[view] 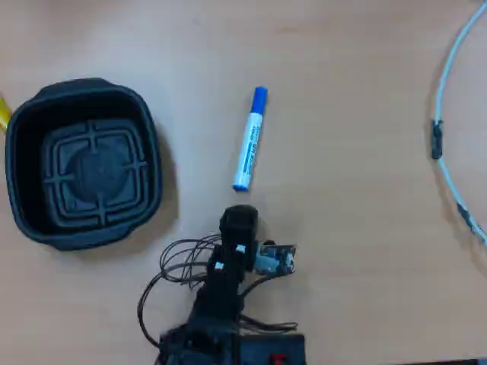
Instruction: Pick up the blue pen and put it in the black bowl
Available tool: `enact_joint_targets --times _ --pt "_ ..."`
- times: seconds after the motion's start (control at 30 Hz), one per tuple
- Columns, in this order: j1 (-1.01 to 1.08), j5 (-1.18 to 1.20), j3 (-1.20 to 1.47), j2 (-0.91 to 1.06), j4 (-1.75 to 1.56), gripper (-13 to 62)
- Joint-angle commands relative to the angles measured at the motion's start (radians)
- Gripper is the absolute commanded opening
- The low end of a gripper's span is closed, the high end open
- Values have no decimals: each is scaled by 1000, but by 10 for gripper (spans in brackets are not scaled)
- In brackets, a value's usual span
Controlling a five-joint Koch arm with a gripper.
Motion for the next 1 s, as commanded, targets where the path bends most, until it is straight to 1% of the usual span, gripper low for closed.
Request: enact_joint_targets --times 0.0,0.2,0.57,0.97 --pt "-285 172 -1167 -144 1402 -64" --pt "-287 123 -1167 -144 1401 -64" --pt "-282 138 -1175 -144 1402 -65" --pt "-279 126 -1324 -138 1428 -65"
